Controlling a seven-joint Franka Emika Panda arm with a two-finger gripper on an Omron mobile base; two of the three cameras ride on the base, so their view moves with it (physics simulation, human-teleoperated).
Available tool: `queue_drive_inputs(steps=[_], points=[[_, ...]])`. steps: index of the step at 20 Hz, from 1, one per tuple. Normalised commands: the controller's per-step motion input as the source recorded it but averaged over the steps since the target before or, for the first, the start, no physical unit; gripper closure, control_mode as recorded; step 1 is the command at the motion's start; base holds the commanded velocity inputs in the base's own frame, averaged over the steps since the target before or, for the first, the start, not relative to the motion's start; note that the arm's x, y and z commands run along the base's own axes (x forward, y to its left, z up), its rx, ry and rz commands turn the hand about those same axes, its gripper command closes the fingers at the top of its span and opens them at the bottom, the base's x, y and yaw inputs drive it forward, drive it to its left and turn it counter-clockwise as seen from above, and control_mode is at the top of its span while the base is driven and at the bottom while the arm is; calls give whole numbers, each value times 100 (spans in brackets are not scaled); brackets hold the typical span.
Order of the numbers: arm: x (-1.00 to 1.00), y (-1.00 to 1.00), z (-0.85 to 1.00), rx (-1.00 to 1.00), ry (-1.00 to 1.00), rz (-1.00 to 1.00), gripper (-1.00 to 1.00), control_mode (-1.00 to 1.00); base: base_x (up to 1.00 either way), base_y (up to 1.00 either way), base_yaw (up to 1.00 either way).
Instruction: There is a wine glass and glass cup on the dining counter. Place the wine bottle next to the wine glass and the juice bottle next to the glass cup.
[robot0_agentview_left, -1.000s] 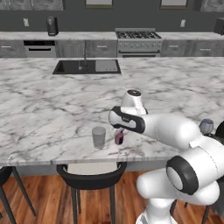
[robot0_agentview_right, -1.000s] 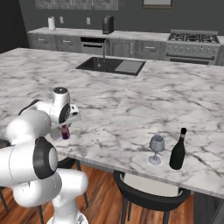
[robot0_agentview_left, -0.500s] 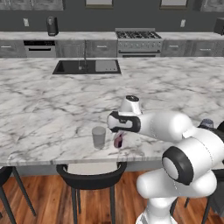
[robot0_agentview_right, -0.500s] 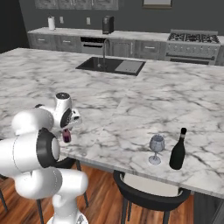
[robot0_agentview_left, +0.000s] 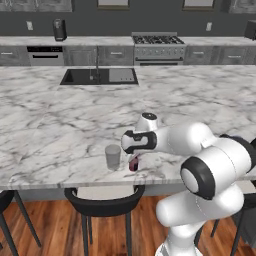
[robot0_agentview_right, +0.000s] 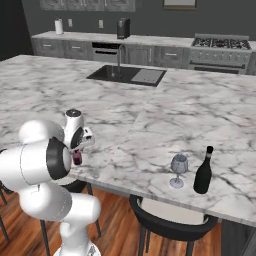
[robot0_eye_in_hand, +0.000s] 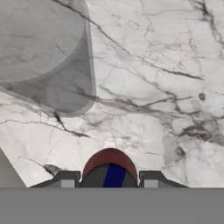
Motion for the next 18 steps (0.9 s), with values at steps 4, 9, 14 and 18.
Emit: queue_drive_inputs(steps=[4,9,14,18], points=[[12,0,-9,0,0,0,100,-100,0,0,0],[17,1,-3,0,0,1,100,-100,0,0,0],[16,3,0,0,0,0,100,-100,0,0,0],[16,4,-1,0,0,0,100,-100,0,0,0]])
